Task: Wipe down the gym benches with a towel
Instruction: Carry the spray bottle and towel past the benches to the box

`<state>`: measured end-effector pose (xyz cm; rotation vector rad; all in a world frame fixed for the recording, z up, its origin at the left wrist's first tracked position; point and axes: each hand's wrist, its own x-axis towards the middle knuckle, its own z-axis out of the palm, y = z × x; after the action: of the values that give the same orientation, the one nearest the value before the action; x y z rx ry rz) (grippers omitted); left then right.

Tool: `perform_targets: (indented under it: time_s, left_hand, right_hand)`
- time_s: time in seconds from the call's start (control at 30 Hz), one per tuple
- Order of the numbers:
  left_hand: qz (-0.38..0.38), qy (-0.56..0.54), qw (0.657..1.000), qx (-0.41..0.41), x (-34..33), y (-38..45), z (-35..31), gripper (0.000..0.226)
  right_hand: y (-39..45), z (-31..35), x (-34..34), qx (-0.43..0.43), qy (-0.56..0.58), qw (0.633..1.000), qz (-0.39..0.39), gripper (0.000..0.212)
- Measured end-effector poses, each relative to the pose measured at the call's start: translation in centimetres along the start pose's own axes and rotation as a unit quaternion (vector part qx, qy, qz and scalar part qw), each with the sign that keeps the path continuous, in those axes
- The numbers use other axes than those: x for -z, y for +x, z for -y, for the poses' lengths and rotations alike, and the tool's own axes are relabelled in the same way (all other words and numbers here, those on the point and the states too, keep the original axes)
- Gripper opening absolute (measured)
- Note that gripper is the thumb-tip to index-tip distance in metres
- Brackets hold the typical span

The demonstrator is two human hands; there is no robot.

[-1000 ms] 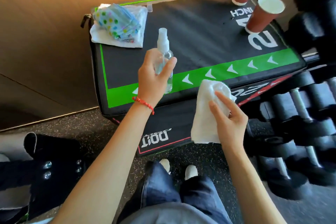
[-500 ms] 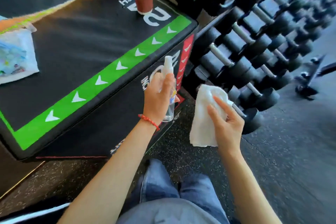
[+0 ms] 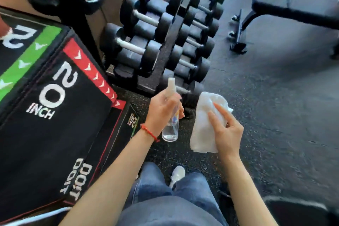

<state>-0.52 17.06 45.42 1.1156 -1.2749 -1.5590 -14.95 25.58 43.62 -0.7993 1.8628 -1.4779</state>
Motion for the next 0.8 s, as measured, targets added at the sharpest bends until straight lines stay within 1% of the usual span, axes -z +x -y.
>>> perform_targets:
  time_s: [0.07,0.1,0.13,0.27,0.33,0.4,0.5,0.6,0.67,0.8]
  left_hand:
    - [0.033,0.015,0.999,0.02,-3.0,0.5,0.6,0.014]
    - [0.048,0.019,0.998,0.029,-4.5,0.8,0.9,0.011]
    - [0.062,0.021,0.997,0.037,-5.7,1.0,1.2,0.013]
    - [0.116,0.017,0.992,0.049,-10.3,1.9,1.8,0.027]
    - [0.143,0.007,0.988,0.056,-12.2,2.6,1.9,0.041]
    - [0.174,0.008,0.981,0.084,-14.3,3.6,2.0,0.054]
    - [0.226,0.02,0.967,0.115,-17.5,5.6,2.5,0.069]
    - [0.287,0.047,0.948,0.129,-20.5,8.1,2.9,0.078]
    - [0.32,0.089,0.933,0.137,-22.2,9.9,3.0,0.085]
    - [0.365,0.141,0.909,0.141,-25.3,12.9,3.1,0.084]
  right_hand:
    - [0.7,-0.6,3.0,-0.004,0.009,0.999,-0.036,0.027]
    - [1.0,-0.9,4.3,-0.007,0.01,0.999,-0.053,0.028]
    - [1.3,-1.2,5.6,-0.015,0.012,0.997,-0.07,0.028]
    - [1.9,-2.2,9.5,-0.046,0.019,0.989,-0.141,0.025]
    - [2.1,-2.5,10.6,-0.056,0.016,0.984,-0.168,0.026]
    - [2.3,-2.9,11.8,-0.066,0.013,0.978,-0.2,0.027]
    - [3.2,-3.7,13.0,-0.082,0.009,0.965,-0.251,0.026]
    - [4.8,-4.3,13.9,-0.097,0.007,0.947,-0.308,0.028]
    - [6.2,-4.2,14.2,-0.103,0.011,0.93,-0.354,0.028]
    - [8.9,-4.2,15.0,-0.114,0.033,0.897,-0.425,0.027]
